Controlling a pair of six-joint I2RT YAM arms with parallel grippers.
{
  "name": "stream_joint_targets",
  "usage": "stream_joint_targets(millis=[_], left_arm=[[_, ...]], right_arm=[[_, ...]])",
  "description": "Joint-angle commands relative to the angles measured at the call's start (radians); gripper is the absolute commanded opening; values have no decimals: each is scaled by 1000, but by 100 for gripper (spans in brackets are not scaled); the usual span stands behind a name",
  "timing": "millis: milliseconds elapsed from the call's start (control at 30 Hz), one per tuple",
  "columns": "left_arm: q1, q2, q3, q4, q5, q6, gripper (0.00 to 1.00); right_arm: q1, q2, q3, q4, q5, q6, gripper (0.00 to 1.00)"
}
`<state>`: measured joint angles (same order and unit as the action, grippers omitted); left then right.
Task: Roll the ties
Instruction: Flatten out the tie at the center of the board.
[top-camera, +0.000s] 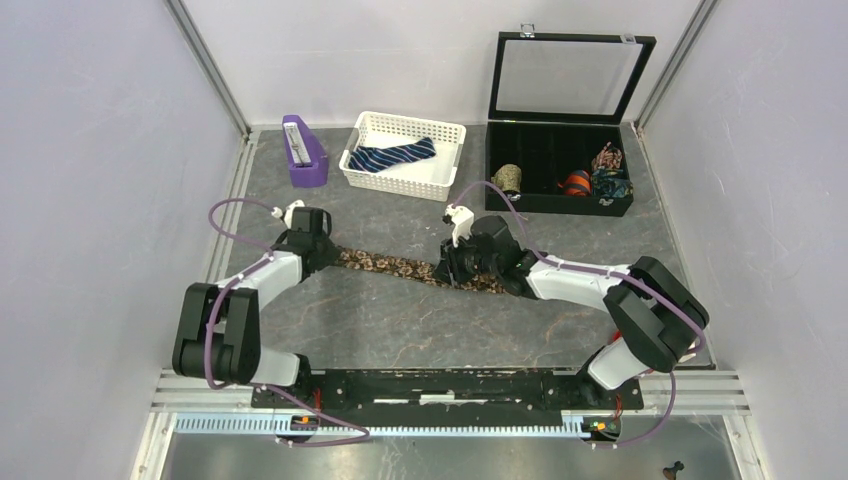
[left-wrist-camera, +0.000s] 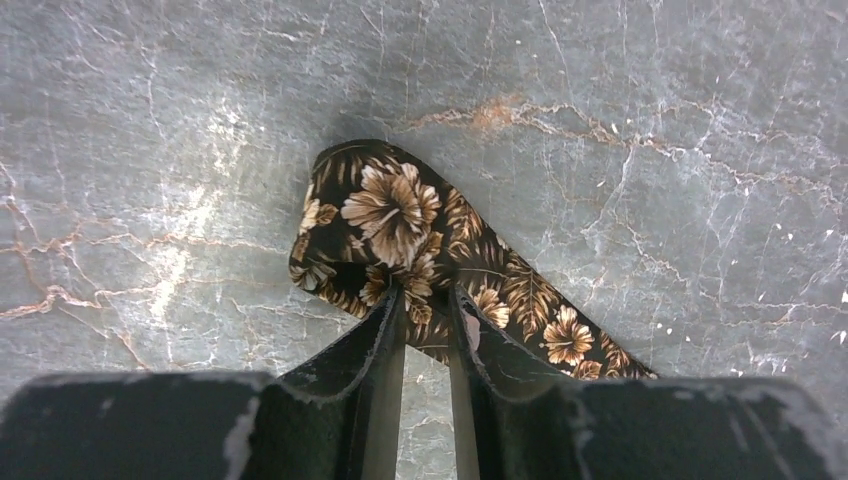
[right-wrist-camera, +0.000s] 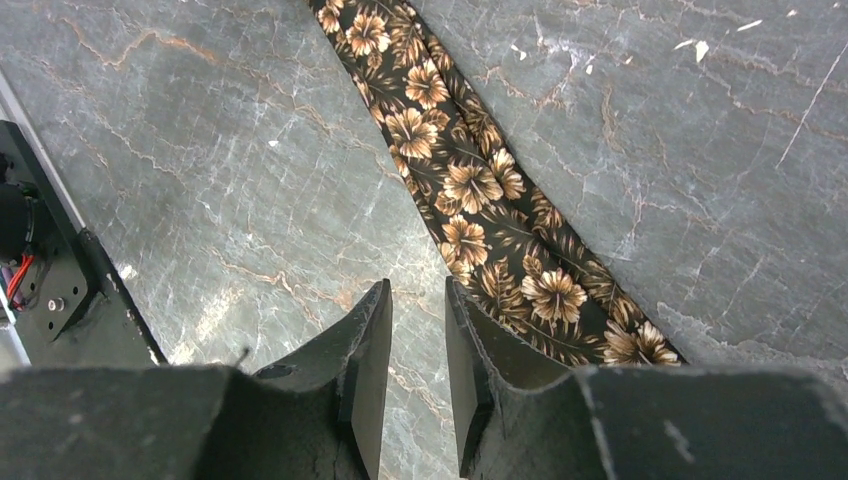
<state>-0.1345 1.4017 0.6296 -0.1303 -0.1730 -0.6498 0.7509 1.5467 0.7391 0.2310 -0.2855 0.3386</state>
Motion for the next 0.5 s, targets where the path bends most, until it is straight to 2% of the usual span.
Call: stream_joint_targets(millis=[0,133,233,467], left_arm=[[15,-43,32,48,35,42,28],[15,-124,31,32,85,33,28],[15,-155,63,5,59,45,29],[35,-23,132,-3,2,57,27]], right_arm=[[5,-37,-20,38,-13,7,32],[5,-35,-17,36,-13,2,32],[7,-33,-14,37,-16,3,32],[7,-38,-26,39,-19,5,32]])
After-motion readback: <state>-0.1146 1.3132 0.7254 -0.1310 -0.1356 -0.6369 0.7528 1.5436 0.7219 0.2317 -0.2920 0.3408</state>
